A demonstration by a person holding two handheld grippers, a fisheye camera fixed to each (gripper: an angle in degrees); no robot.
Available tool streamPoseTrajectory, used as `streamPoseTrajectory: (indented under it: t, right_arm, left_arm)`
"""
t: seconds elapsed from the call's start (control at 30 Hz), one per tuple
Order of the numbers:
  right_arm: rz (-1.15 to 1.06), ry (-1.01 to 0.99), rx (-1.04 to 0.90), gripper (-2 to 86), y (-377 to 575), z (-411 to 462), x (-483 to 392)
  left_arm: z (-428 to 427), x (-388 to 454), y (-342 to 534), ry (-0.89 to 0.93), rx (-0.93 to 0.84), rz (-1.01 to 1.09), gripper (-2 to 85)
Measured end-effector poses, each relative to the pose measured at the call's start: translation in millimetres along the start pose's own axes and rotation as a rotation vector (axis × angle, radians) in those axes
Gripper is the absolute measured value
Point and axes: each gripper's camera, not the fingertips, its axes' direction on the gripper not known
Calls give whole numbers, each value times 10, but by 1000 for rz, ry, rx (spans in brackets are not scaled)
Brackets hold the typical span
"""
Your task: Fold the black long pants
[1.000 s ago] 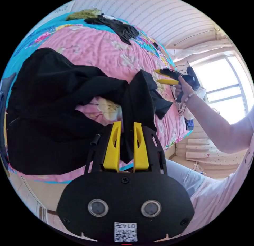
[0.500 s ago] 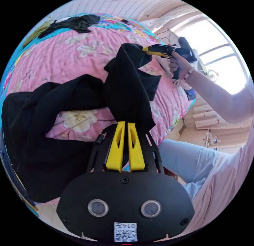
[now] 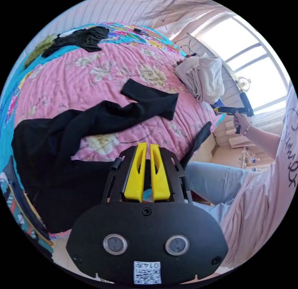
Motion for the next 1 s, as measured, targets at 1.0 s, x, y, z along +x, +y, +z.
streamPoseTrajectory:
  t: [1.0]
  right_arm:
    - [132, -129, 47, 10, 134, -600, 531]
  left_arm:
    - [550, -790, -607, -260, -66, -70, -10]
